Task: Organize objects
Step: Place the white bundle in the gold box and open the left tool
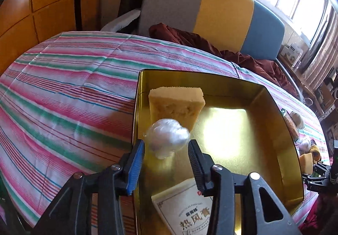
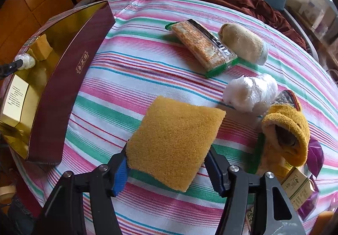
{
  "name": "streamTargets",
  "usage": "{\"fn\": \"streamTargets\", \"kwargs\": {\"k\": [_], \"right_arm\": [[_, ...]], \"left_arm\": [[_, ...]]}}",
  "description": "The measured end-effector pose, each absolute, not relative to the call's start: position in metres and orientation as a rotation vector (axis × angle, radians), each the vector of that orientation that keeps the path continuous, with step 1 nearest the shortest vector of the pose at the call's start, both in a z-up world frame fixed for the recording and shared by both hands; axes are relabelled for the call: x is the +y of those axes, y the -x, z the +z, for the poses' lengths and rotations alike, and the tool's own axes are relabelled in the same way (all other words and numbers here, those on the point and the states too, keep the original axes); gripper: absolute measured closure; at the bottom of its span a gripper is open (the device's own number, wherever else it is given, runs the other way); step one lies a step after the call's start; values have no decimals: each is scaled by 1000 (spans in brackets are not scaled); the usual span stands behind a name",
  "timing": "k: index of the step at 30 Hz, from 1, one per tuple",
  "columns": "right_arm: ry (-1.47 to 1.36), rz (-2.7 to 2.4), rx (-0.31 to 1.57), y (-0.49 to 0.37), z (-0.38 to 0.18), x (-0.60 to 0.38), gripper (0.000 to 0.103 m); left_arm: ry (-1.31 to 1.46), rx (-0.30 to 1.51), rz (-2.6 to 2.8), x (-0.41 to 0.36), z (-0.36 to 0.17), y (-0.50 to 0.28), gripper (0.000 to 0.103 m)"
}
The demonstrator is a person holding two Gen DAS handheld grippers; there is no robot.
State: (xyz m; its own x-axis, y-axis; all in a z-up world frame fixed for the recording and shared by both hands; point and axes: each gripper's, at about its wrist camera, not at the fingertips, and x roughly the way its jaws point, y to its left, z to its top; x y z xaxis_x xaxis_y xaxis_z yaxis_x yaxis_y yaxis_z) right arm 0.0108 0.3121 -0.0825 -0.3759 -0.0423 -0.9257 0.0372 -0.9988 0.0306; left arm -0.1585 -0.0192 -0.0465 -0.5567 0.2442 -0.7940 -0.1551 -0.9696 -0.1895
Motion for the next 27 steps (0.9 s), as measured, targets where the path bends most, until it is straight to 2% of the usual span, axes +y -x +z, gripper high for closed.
{"fn": "streamTargets", "kwargs": {"k": [7,16,27], "right_arm": [[-1724,-2572,12,-7,-81,308,38],[-1725,-2579,8,-3,-80,310,38],[-1709,-2588,-24,-8,-79,315,36]], "left_arm": [[1266,-240,2633,-29,-35,111,60],[1212,-212,2621,-13,-22,54,60],[1214,-234,2561,-1,-23,34,60]]}}
